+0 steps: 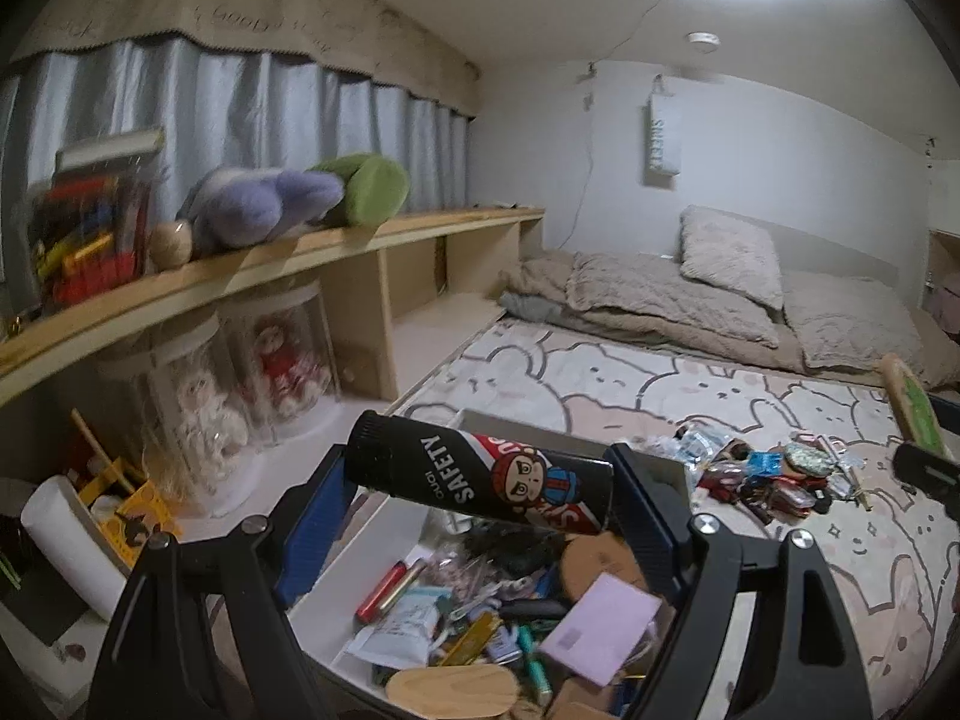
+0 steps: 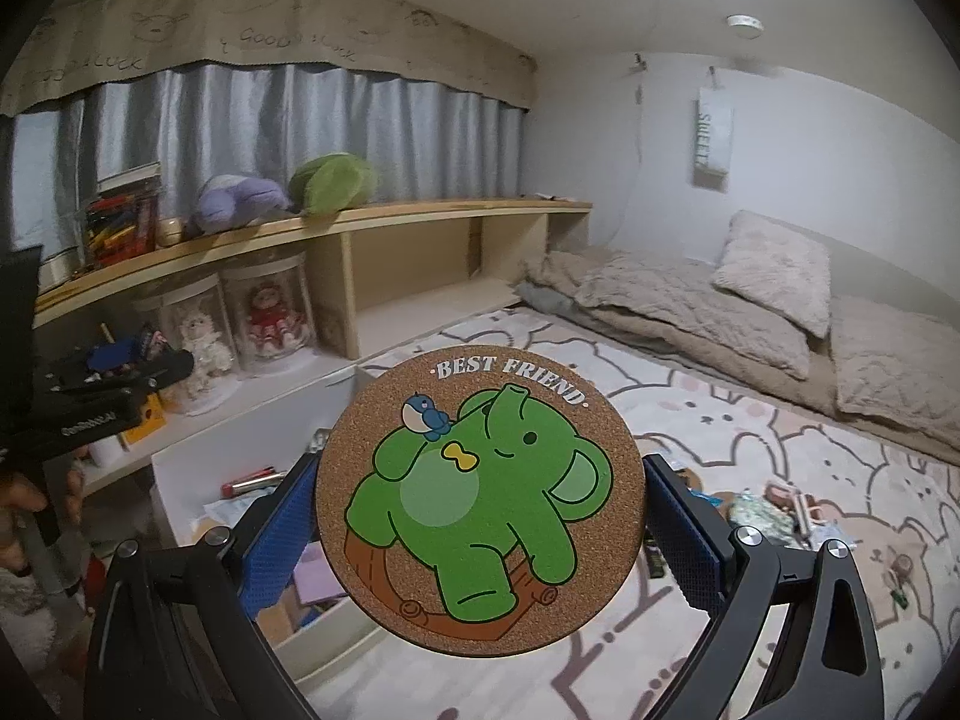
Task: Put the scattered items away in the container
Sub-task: 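Lower the black lighter into the white box and open the left gripper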
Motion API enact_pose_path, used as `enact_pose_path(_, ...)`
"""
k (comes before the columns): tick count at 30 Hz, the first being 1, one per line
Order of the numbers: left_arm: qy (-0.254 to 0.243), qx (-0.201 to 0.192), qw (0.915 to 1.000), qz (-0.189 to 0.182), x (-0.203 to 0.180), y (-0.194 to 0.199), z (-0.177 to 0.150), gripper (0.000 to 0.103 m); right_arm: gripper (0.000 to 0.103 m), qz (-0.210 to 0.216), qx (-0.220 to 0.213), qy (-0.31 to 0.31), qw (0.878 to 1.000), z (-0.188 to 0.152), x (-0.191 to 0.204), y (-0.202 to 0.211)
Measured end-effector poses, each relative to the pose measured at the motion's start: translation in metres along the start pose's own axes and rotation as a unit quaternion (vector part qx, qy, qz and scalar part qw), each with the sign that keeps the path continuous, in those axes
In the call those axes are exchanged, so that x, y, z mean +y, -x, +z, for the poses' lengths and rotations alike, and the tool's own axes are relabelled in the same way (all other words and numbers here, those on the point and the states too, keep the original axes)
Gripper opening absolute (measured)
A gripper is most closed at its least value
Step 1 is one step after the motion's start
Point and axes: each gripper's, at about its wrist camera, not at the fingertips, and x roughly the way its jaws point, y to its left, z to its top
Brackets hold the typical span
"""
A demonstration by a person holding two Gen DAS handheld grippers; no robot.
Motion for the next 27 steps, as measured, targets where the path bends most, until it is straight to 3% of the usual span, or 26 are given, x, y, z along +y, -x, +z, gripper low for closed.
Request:
enact_pose_path(11,0.018,0.046,0.9986,0.021,0.033,-0.038,-0.029,0.083,0.1,0.039,0.022,0.004,0.999,-0.001,0.025,-0.025)
enact_pose_path(21,0.038,0.123,0.9914,0.023,0.061,-0.076,-0.062,0.083,0.1,0.069,0.047,0.005,0.997,-0.003,0.048,-0.055)
enact_pose_path(27,0.029,0.148,0.9882,0.027,0.061,-0.088,-0.074,0.083,0.1,0.084,0.067,0.006,0.994,-0.007,0.06,-0.077)
